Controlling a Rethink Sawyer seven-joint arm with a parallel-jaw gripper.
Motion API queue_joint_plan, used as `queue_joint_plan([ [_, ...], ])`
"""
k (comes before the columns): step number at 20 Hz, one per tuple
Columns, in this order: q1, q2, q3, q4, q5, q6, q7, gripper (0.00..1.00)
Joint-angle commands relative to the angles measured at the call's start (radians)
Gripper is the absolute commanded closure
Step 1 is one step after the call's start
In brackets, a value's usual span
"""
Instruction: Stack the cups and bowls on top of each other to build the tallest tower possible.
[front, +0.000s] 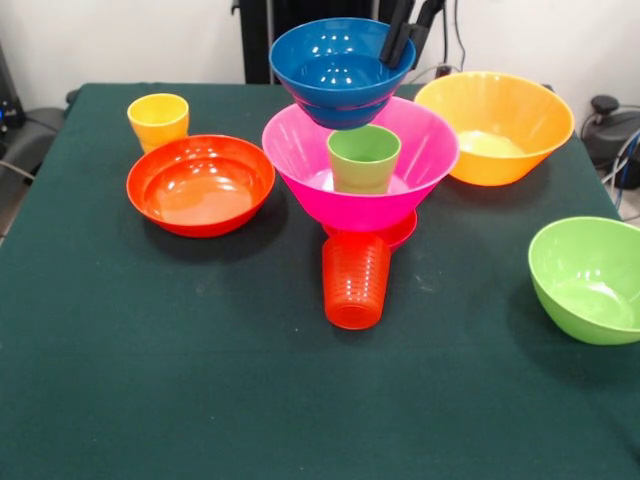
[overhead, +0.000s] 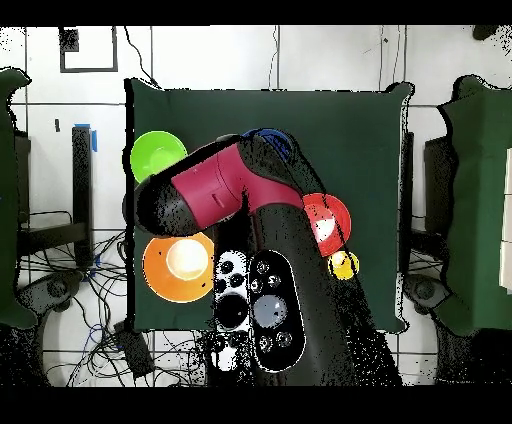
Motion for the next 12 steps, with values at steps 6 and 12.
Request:
queue_joint_plan([
  [6, 0.035, 0.027, -0.055, 0.098, 0.017, -0.082, 0.141, 1.00],
  [12, 0.052, 0.033, -0.079, 0.104, 0.031, -0.102, 0.152, 1.00],
])
